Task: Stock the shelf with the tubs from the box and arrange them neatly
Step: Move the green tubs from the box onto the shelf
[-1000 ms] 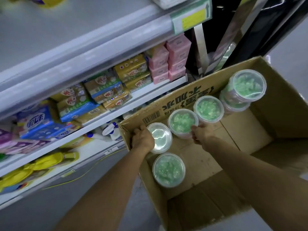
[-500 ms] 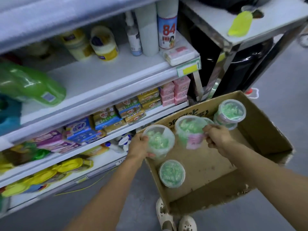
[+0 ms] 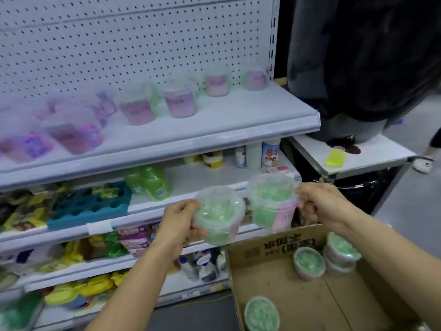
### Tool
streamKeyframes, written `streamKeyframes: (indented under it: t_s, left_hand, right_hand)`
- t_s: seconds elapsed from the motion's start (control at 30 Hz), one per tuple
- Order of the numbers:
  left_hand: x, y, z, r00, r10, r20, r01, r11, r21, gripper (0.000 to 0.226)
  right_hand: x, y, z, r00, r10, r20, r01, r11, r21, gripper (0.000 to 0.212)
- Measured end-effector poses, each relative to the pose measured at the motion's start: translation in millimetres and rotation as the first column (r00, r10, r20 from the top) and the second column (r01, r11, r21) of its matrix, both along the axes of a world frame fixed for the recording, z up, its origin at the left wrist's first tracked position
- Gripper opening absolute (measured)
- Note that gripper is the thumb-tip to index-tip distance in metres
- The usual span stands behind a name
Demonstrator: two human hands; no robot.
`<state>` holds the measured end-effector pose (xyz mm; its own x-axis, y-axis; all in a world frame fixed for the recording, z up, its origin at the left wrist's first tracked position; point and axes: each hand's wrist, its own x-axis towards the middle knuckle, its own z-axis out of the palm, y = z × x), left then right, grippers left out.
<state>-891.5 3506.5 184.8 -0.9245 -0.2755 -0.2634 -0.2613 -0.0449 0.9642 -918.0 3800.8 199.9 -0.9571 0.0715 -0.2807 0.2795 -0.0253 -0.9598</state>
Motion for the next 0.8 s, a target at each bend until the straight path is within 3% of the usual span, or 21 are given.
streamKeyframes:
  t_s: [0.23, 0.4, 0.7, 0.8]
  left_hand:
    - [-34.2, -34.5, 87.2, 0.987, 0.034, -0.159, -0.033, 0.999, 0.010, 0.014]
    - [-73.7, -55.6, 125.1, 0.973, 0.085, -0.215, -0.078, 0.996, 0.041, 0.014]
    - [-140.1, -77.1, 155.1, 0.966, 0.106, -0.236, -0.084, 0.991, 0.101, 0.014]
    - [-153.8, -81.5, 157.6, 0.971, 0.089, -0.223, -0.067, 0.992, 0.105, 0.015]
  right_hand:
    - [-65.4, -37.4, 94.5, 0.993, -0.017, -0.115, 0.003, 0.992, -0.125, 0.025]
    - [-128.6, -70.8, 137.5, 0.977, -0.136, -0.161, 0.093, 0.964, -0.250, 0.009]
    - [-238.5, -128.3, 149.7, 0.972, -0.193, -0.135, 0.161, 0.962, -0.221, 0.009]
    - [-256.2, -135.9, 144.6, 0.978, -0.186, -0.096, 0.163, 0.964, -0.208, 0.024]
